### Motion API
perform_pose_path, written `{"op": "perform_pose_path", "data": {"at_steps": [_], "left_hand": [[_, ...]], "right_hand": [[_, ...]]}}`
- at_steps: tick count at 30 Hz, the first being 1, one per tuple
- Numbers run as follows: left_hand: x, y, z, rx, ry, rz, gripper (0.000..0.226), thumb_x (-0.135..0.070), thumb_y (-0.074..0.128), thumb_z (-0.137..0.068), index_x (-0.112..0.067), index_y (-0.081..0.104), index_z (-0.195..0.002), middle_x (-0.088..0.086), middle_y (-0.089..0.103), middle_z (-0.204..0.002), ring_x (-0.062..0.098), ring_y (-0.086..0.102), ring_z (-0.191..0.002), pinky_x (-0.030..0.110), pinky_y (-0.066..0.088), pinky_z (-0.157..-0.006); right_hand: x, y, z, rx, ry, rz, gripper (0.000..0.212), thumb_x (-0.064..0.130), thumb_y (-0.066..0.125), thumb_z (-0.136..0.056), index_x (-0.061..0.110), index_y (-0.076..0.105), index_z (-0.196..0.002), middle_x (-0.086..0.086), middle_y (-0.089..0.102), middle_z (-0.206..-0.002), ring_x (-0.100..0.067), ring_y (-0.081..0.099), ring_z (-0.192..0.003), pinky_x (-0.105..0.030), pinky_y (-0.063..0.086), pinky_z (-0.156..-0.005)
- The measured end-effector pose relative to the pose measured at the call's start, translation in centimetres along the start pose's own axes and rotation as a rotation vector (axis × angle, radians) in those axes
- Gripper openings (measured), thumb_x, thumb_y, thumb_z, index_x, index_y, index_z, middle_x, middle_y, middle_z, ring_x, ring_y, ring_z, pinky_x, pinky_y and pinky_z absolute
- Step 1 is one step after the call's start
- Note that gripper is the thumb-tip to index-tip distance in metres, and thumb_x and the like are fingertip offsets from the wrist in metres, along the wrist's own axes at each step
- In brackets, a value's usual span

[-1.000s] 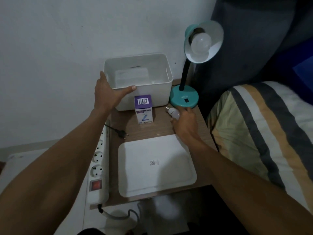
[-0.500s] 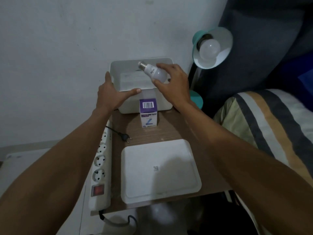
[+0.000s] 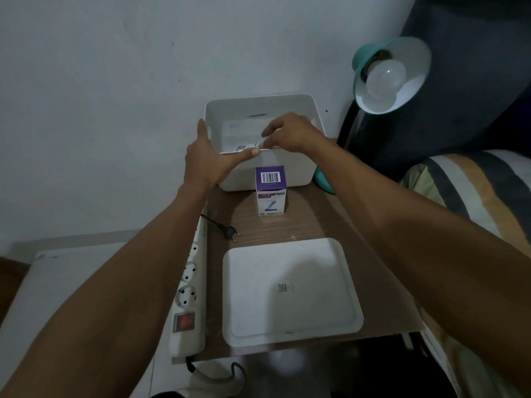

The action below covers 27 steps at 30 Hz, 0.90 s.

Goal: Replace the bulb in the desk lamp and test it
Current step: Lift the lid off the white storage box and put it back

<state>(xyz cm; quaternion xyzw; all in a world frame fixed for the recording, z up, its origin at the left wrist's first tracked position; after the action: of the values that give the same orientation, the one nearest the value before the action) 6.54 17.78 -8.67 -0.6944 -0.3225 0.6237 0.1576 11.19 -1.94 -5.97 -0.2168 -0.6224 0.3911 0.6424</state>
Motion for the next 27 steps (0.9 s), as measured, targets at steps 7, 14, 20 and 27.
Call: {"op": "perform_pose_path", "data": {"at_steps": [7,14,20,27], "left_hand": [[-0.3,-0.6,0.4,0.081,-0.077,0.021,0.145,-0.095,0.078,-0.04,-0.021,0.031,-0.156,0.006,0.055,-0.149,0.029,0.056,-0.133,0.053,0.055,-0.104],[-0.3,-1.3,7.5,-0.006,-0.164,0.061,0.131,-0.065,0.087,-0.069,-0.015,0.013,-0.165,0.016,0.037,-0.161,0.033,0.037,-0.149,0.041,0.038,-0.115],[1.6,-0.5,17.4,0.018,-0.232,0.115,0.108,-0.068,0.089,-0.065,-0.018,0.044,-0.148,-0.001,0.063,-0.134,0.019,0.062,-0.118,0.03,0.053,-0.094],[3.5,1.1,25.4,0.143,-0.309,-0.079,0.125,-0.082,0.082,-0.06,-0.014,0.039,-0.156,0.017,0.049,-0.153,0.037,0.048,-0.141,0.05,0.044,-0.115]], "right_hand": [[-0.3,-1.5,2.8,-0.269,-0.043,-0.135,0.051,0.036,0.076,-0.088,0.018,0.062,-0.133,-0.008,0.065,-0.129,-0.019,0.062,-0.116,-0.035,0.051,-0.098],[-2.6,-2.5,10.6,-0.574,-0.097,-0.191,0.034,0.031,0.07,-0.092,0.018,0.067,-0.123,-0.004,0.068,-0.116,-0.015,0.063,-0.103,-0.032,0.054,-0.087],[-8.6,2.7,18.3,-0.422,0.159,-0.185,0.045,0.035,0.074,-0.087,0.019,0.065,-0.129,-0.008,0.068,-0.123,-0.025,0.064,-0.109,-0.038,0.055,-0.088],[-13.3,7.8,26.5,-0.257,0.363,-0.089,0.061,0.05,0.074,-0.083,0.025,0.059,-0.137,-0.011,0.058,-0.135,-0.032,0.055,-0.123,-0.042,0.05,-0.099]]}}
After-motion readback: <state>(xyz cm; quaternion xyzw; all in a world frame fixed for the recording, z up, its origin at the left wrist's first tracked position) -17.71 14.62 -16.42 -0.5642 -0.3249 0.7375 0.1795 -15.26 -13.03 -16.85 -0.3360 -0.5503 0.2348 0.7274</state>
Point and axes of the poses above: each hand's wrist, its own z-axis away from the middle knuckle, its own y-axis out of the palm, x = y × z, the point moved 7 cm from there along -z, towards the middle knuckle
